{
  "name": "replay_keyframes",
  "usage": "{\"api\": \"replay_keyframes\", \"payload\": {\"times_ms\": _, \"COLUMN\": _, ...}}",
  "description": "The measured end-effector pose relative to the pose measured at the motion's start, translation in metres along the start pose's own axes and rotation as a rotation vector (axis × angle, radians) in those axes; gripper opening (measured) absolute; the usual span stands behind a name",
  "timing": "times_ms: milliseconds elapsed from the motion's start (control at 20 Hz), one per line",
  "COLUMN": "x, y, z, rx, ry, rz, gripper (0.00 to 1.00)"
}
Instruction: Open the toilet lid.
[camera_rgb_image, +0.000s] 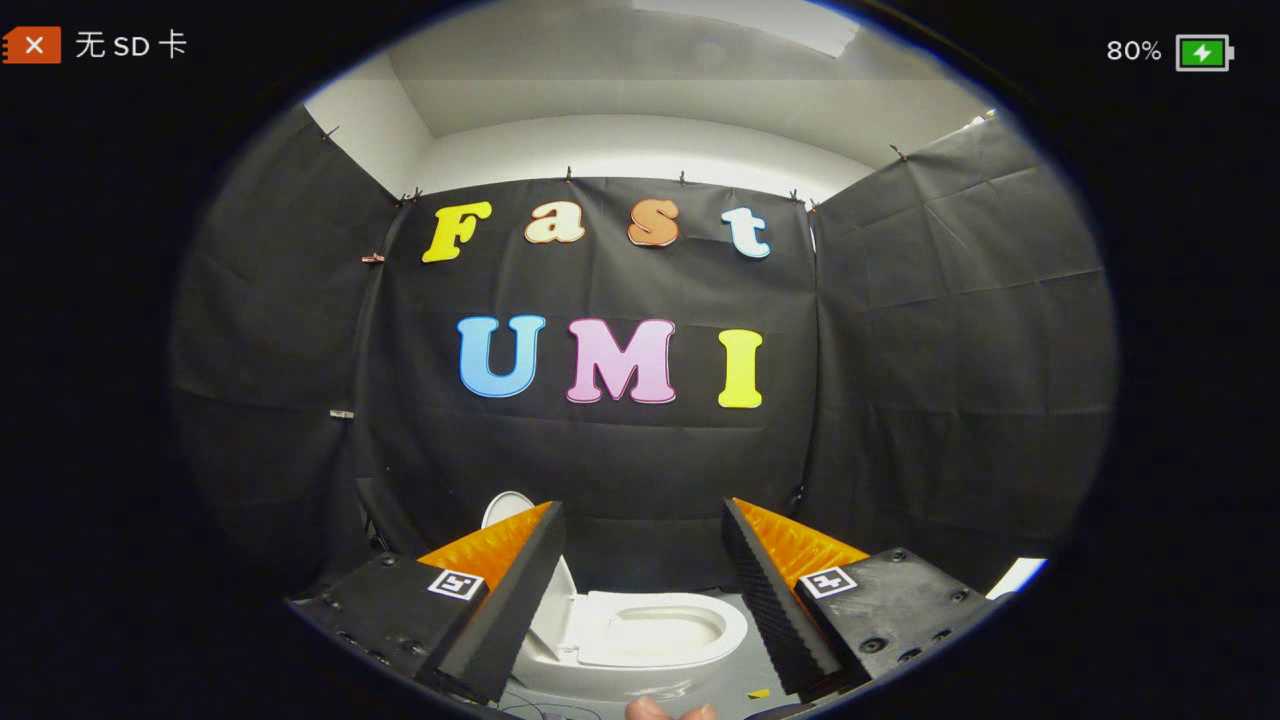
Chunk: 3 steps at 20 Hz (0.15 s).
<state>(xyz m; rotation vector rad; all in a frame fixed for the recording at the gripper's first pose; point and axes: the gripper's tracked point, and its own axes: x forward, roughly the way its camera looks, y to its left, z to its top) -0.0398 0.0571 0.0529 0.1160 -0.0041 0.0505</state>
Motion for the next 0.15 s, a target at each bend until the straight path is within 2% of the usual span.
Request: {"api": "replay_keyframes", "payload": {"times_ms": 150, "x": 0.0006, "y": 0.0015, "z": -0.0004, "rx": 0.001, "ry": 0.003, "rz": 0.001, "gripper": 0.99}}
